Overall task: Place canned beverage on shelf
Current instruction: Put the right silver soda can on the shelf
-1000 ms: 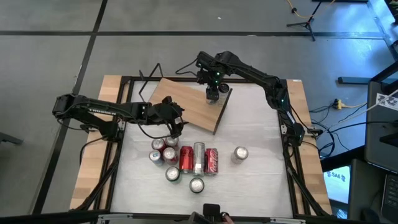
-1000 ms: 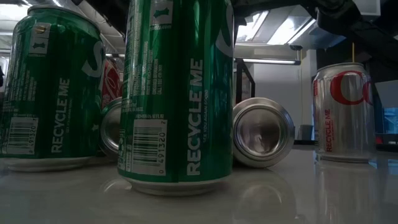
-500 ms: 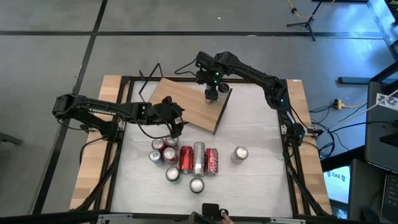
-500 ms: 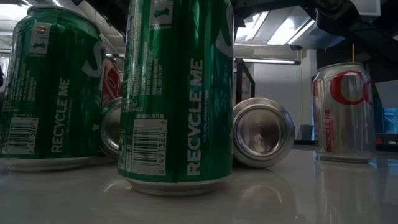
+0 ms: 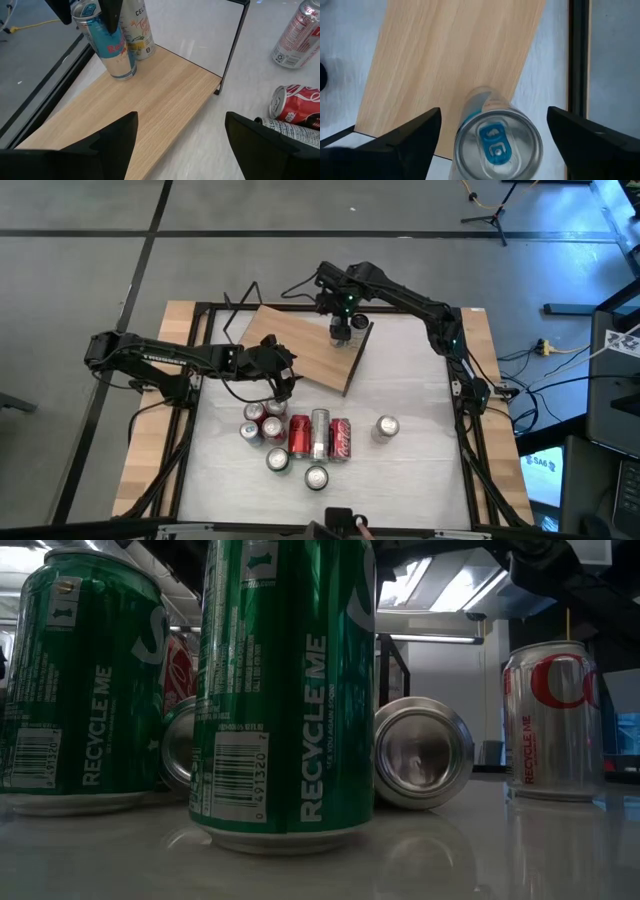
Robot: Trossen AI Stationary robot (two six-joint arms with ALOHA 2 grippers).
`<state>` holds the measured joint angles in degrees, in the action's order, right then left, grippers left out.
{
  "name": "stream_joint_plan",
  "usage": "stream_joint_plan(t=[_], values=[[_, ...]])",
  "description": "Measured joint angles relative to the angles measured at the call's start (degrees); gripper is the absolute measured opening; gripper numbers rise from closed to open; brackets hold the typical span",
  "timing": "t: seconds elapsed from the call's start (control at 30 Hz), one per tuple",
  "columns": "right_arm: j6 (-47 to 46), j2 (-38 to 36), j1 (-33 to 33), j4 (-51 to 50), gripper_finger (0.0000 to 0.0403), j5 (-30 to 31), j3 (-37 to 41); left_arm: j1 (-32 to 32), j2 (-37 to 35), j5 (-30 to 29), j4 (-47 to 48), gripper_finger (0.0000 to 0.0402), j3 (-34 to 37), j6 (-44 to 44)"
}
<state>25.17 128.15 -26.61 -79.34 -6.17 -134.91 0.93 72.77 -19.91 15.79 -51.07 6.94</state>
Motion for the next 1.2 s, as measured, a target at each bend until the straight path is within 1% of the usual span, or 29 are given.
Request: stream_joint_plan(t=[0.3,0.5,0.63,0.8,0.9,1.0,1.07,1.2], values=[[0.78,-4.12,0.02,0.95,0.0358,0.72,-0.02,0.0,0.0,0.0,0.0,0.0288,0.0,0.01],[-0.56,-10.37,0.34,-3.93,0.0358,3.09,-0.06,0.01,0.0,0.01,0.0,0.0288,0.01,0.01],[-4.37,-15.32,1.86,-7.57,0.0358,6.19,0.01,0.0,0.0,0.01,0.0,0.0288,0.0,0.0],[-8.63,-21.35,7.23,-10.72,0.0358,12.08,1.33,0.0,0.0,0.01,0.0,0.0288,0.0,0.0],[-10.27,-24.81,11.14,-10.67,0.0358,13.57,3.49,0.01,0.0,-0.01,0.0,0.0288,0.01,0.01],[-12.18,-28.35,14.88,-10.65,0.0358,10.21,7.17,0.02,0.0,-0.01,0.0,0.0288,0.0,0.0],[-12.98,-30.68,17.31,-10.62,0.0358,8.77,10.69,0.02,0.0,-0.01,0.0,0.0288,0.0,0.02],[-13.8,-36.7,21.38,-10.39,0.0358,8.63,20.38,0.02,0.0,0.01,0.01,0.0288,0.01,0.02]])
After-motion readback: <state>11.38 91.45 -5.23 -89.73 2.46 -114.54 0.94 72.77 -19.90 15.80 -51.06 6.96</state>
